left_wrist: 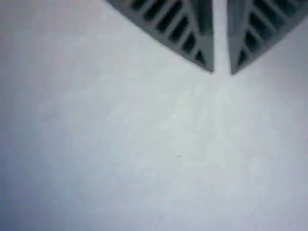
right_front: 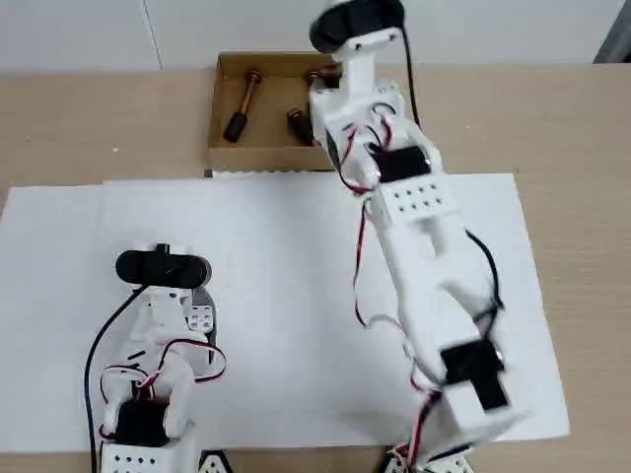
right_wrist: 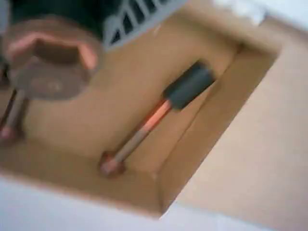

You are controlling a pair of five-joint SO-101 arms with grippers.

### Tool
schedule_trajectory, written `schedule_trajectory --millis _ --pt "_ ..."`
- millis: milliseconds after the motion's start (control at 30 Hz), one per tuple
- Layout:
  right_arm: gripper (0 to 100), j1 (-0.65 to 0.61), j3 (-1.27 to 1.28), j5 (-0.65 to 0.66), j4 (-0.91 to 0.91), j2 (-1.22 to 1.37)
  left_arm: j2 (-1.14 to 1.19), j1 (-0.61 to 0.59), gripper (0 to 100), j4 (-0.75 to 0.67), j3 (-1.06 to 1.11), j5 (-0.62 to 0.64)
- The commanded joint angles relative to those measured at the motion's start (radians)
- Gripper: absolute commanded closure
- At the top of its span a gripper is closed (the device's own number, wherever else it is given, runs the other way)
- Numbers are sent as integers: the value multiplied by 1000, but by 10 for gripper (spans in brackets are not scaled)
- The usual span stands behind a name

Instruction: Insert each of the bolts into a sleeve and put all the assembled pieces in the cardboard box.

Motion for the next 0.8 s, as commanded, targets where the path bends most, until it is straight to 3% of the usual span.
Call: schedule_trajectory --millis 0,500,700,767 --pt "995 4 -163 51 -116 104 -8 -5 993 -23 -2 0" --pt "987 -76 -282 232 -383 467 -8 -5 993 -23 -2 0" --pt "844 -88 -308 236 -381 539 -8 -5 993 -23 -2 0" --pt "838 -88 -308 236 -381 549 -8 -5 993 -23 -2 0"
